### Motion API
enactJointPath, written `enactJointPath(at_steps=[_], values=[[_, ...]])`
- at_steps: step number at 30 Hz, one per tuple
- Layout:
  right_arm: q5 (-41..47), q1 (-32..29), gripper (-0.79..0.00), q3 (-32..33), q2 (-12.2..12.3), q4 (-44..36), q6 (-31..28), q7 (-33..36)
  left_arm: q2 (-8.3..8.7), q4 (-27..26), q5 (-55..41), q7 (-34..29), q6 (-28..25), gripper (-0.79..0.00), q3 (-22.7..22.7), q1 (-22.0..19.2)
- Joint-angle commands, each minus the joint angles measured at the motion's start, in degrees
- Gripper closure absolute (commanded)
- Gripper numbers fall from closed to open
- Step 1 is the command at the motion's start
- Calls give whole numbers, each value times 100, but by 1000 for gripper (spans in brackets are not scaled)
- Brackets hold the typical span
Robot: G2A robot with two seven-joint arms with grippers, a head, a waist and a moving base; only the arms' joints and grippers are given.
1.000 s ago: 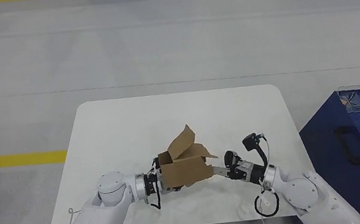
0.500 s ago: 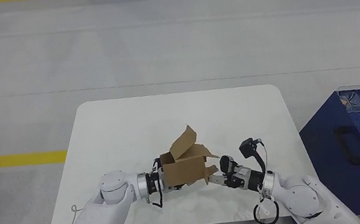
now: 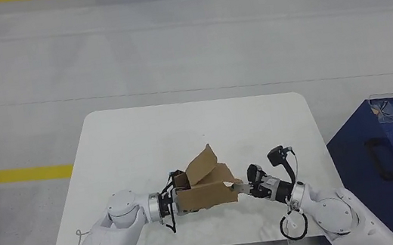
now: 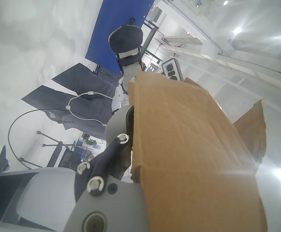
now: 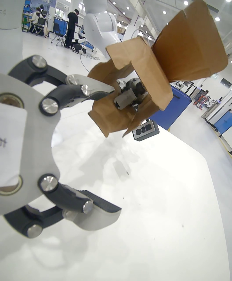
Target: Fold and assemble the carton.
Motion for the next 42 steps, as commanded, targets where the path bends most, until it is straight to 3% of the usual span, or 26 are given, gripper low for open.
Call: enactJointPath(at_steps=[1, 23, 30, 33, 42], values=[[-55, 6, -785, -6, -4, -11, 66, -37, 16, -70, 49, -68, -70, 0, -11, 45], [-494, 392, -785, -571, -161, 224, 384, -443, 91, -475, 230, -286, -362, 0, -10, 301], [229, 502, -785, -462, -187, 429, 65, -442, 89, -399, 171, -295, -389, 0, 6, 288], [1129, 402, -785, -300, -168, 442, -311, -190, 91, -381, 179, -218, -410, 0, -14, 268], [1129, 402, -785, -300, -168, 442, -311, -190, 91, -381, 179, -218, -410, 0, -14, 268]])
